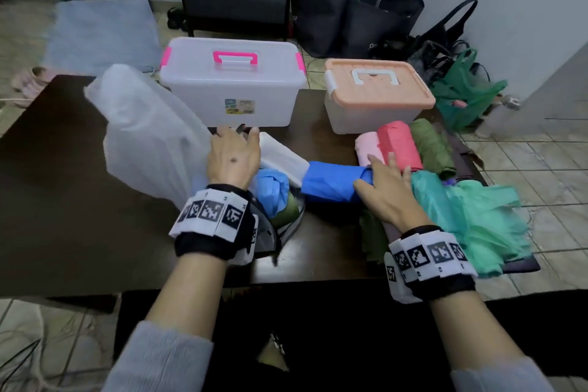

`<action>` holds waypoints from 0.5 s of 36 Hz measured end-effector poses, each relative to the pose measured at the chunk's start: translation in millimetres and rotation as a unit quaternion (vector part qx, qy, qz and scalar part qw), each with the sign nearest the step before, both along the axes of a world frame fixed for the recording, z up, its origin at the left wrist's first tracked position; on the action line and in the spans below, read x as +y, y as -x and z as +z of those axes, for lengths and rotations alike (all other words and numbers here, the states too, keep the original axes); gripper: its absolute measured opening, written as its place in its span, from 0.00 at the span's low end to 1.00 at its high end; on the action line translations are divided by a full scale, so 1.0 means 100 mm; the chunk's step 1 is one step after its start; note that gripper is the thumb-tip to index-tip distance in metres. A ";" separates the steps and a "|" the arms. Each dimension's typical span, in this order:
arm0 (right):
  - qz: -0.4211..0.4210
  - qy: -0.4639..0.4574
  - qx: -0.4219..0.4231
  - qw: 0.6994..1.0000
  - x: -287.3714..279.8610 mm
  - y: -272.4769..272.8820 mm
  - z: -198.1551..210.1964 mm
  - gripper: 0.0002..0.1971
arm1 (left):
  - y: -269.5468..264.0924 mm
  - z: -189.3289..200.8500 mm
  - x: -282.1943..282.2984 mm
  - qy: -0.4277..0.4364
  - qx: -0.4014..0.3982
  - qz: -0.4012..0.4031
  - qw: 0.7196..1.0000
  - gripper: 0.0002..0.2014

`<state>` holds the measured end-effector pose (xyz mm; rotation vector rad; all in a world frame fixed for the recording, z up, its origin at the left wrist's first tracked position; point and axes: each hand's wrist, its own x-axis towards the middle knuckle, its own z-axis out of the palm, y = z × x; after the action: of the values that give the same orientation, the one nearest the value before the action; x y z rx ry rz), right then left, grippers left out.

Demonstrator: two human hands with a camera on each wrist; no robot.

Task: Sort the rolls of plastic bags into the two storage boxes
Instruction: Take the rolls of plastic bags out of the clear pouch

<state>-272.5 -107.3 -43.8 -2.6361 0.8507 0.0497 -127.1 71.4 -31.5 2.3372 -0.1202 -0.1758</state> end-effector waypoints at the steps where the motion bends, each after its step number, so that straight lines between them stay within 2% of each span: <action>1: 0.006 0.003 -0.004 1.000 0.02 -0.02 -0.01 0.43 | 0.00 -0.07 0.02 -0.011 -0.003 0.001 1.000 0.27; 5: 0.039 0.037 0.065 0.996 0.09 -0.07 -0.06 0.39 | 0.02 -0.22 0.07 -0.039 -0.032 0.003 0.999 0.22; 8: 0.036 0.068 0.097 0.992 0.15 -0.10 -0.05 0.25 | 0.02 -0.25 0.08 -0.032 -0.045 0.012 0.998 0.21; 10: 0.029 0.096 0.092 0.991 0.19 -0.13 -0.05 0.24 | 0.00 -0.26 0.09 -0.018 -0.048 0.021 0.998 0.20; 13: 0.041 0.121 0.040 0.991 0.23 -0.18 -0.05 0.21 | 0.00 -0.30 0.12 -0.010 -0.057 0.022 0.998 0.19; 14: 0.055 0.112 0.023 0.992 0.23 -0.19 -0.06 0.22 | -0.01 -0.32 0.13 -0.012 -0.061 0.019 0.998 0.19; 16: 0.098 0.079 0.011 0.992 0.25 -0.18 -0.09 0.31 | -0.02 -0.36 0.13 -0.016 -0.068 0.017 0.997 0.19; 18: 0.145 0.085 0.030 0.985 0.28 -0.16 -0.12 0.37 | -0.02 -0.37 0.14 -0.019 -0.069 0.019 0.997 0.19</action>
<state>-256.3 -78.9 -55.7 -2.9135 0.5028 0.1370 -124.9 85.4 -68.9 2.3874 -0.1403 0.0016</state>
